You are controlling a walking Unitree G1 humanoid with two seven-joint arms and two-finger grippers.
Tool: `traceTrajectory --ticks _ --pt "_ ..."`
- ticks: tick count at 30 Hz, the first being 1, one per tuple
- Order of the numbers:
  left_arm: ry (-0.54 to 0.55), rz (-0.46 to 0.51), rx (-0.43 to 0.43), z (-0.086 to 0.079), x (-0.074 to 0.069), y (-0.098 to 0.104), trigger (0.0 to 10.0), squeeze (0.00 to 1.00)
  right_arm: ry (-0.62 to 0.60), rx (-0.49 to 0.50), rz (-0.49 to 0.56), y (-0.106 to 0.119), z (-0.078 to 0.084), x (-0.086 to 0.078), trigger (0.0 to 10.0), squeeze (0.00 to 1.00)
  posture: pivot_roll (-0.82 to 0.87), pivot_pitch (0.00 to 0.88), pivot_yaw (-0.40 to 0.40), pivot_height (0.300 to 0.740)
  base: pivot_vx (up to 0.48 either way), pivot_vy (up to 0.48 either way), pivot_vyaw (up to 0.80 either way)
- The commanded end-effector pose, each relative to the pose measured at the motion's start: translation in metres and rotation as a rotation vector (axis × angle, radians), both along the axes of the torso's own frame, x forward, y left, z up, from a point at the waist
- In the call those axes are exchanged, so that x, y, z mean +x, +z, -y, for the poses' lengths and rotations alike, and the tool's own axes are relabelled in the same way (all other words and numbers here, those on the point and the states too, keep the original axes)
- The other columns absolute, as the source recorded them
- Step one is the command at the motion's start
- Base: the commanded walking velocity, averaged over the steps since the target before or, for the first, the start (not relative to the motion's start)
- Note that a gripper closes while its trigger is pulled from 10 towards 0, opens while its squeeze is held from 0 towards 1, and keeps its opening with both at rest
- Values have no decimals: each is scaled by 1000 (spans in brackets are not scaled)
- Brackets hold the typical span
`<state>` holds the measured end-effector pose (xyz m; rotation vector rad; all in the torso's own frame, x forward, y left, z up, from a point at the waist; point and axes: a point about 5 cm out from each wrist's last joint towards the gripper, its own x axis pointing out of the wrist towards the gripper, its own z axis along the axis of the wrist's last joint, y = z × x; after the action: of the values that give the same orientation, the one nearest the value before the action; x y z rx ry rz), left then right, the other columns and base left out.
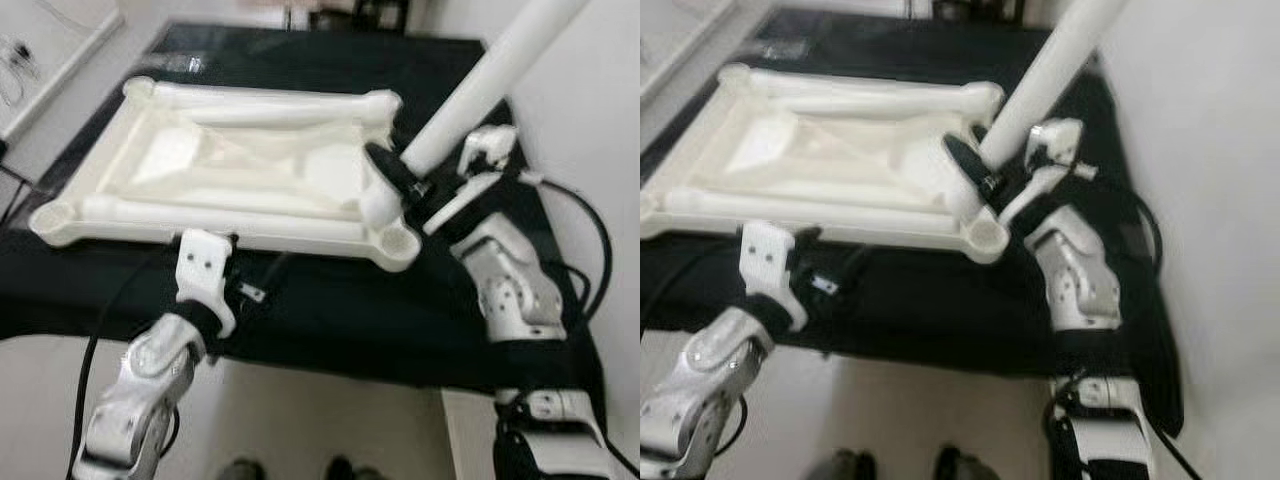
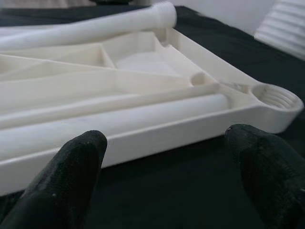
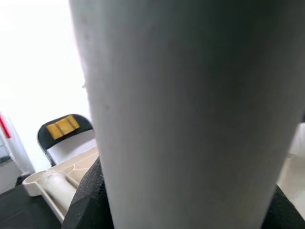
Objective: Building children table
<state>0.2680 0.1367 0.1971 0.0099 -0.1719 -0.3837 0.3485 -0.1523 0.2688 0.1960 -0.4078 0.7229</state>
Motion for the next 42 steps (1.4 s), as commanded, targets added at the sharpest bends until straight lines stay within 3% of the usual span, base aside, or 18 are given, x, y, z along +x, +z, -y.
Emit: traceTrajectory --ticks 1,15,37,42 --pt "7 -18 10 -2 -2 -5 10000 0 3 -11 27 3 -2 -2 10000 0 74 242 -19 740 0 0 0" --pt "-42 -15 -6 0 -7 -5 10000 0 7 -17 32 3 -6 -2 10000 0 76 234 -22 740 0 -91 0" --pt "28 -40 -24 -1 -2 -9 10000 0 2 -37 36 3 -4 -1 10000 0 70 246 -27 740 0 -39 0" --pt "34 -59 -14 0 0 -11 10000 0 4 -38 35 3 -4 -1 10000 0 70 246 -27 740 0 474 0"
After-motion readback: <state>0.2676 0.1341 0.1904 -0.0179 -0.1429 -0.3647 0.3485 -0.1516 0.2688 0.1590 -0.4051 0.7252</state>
